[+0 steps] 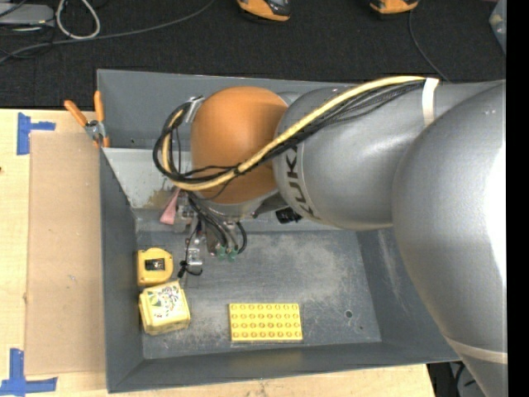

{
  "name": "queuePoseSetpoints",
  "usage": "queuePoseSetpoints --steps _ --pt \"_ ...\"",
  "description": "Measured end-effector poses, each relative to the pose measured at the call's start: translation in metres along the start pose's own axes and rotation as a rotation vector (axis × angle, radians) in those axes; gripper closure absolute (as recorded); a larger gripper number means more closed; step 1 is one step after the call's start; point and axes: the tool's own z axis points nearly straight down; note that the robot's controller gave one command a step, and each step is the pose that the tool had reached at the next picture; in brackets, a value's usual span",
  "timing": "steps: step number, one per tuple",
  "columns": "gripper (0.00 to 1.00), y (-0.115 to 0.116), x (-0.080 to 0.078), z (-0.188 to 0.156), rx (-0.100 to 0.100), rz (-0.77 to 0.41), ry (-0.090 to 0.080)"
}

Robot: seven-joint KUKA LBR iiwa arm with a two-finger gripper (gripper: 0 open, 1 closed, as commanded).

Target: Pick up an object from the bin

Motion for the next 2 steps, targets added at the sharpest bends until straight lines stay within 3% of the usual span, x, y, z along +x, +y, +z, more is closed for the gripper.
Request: queuePoseSetpoints --steps 1,2 --pt "1.0 0.0001 0.0 0.0 0.0 0.001 0.0" --pt "1.0 0.0 0.0 0.0 0.0 0.001 0.0"
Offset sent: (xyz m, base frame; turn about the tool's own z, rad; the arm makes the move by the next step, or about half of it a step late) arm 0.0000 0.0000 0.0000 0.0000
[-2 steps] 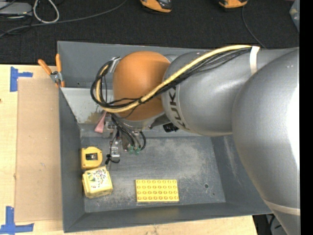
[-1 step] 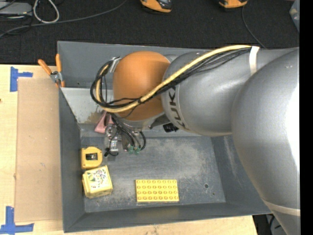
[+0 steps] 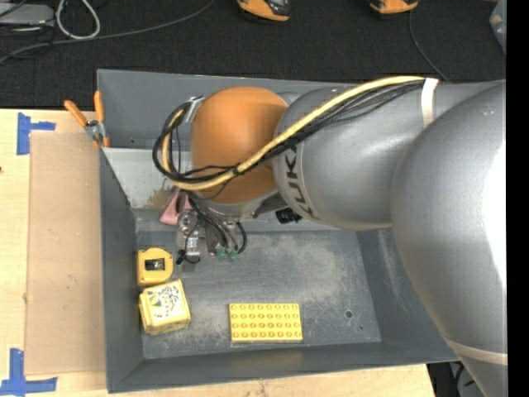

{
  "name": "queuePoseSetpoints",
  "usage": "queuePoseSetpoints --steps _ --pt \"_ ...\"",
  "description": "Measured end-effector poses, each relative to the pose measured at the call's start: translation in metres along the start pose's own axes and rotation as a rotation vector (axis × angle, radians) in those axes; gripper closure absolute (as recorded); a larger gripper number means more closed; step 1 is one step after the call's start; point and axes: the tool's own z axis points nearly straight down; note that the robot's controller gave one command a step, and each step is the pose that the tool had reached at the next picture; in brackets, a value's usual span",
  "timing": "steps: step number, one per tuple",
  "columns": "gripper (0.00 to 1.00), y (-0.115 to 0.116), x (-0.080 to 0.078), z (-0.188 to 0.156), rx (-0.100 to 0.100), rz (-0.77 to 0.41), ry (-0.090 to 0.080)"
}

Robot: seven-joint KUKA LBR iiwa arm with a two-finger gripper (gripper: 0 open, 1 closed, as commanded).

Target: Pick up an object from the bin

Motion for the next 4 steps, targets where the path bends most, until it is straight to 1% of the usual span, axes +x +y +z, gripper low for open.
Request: queuePoseSetpoints --steps 1,2,3,4 --pt "1.0 -0.067 0.043 0.052 0.0 -0.025 0.001" --pt "1.0 -0.016 0.028 0.032 -0.002 -0.035 -0.005" --pt "0.0 -0.023 0.025 0.075 0.0 0.056 -0.002" --pt "0.0 -0.024 0.025 0.075 0.001 0.057 -0.001"
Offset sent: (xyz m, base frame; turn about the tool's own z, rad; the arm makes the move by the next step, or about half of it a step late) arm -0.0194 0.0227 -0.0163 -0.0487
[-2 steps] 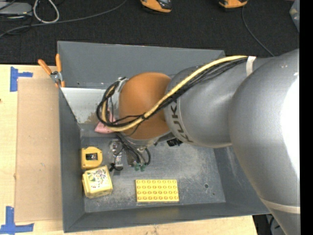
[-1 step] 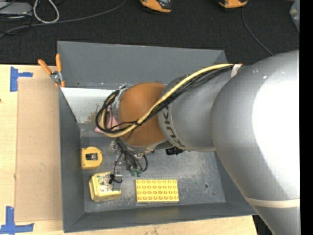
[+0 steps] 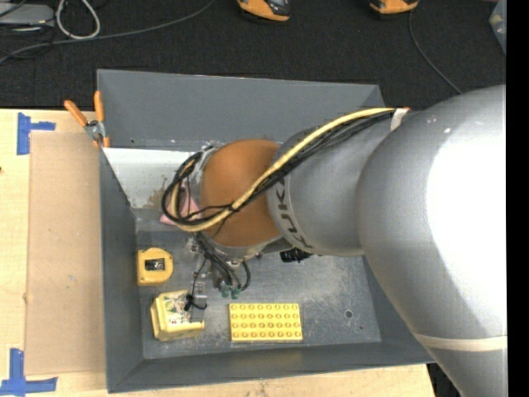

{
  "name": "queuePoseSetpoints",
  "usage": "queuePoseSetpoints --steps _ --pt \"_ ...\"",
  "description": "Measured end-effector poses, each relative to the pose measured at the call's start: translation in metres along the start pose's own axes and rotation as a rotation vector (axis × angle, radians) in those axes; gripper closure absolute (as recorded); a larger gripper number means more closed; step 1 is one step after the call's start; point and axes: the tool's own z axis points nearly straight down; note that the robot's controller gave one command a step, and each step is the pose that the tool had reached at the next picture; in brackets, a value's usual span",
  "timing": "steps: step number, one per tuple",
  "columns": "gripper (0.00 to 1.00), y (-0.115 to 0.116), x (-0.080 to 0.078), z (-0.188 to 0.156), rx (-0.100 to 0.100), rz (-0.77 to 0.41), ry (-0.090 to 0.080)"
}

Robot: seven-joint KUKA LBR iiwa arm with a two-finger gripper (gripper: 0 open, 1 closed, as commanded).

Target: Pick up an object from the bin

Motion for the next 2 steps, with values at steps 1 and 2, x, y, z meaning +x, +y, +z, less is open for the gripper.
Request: queuePoseSetpoints --steps 1,2 --pt "0.0 0.011 0.004 0.005 0.0 -0.009 -0.005" --pt "0.0 -0.017 -0.015 0.006 -0.009 -0.116 -0.002"
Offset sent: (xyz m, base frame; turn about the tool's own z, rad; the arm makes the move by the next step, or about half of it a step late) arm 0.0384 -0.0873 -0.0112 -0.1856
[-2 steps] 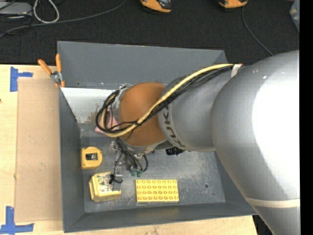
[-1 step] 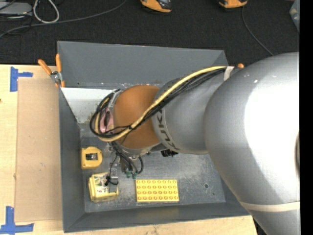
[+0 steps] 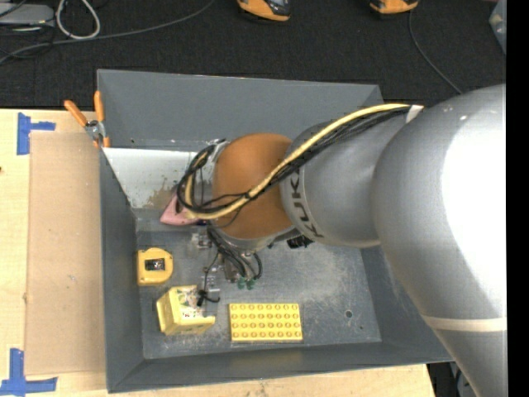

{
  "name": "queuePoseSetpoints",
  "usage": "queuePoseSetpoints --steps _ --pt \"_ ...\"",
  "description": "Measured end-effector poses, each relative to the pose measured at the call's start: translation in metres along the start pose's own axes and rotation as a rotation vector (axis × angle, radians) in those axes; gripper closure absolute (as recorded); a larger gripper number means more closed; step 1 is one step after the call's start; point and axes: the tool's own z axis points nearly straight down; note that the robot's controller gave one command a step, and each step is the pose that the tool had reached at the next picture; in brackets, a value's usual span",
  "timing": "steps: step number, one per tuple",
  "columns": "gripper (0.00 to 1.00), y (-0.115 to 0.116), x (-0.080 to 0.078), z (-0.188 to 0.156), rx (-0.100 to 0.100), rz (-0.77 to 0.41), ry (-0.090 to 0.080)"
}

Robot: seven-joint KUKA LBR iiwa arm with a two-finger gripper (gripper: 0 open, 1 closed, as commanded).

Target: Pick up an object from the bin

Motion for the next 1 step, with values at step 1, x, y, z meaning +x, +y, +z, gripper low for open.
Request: queuePoseSetpoints --steps 1 --pt "0.0 0.0124 -0.0185 0.0172 0.011 -0.046 0.0"
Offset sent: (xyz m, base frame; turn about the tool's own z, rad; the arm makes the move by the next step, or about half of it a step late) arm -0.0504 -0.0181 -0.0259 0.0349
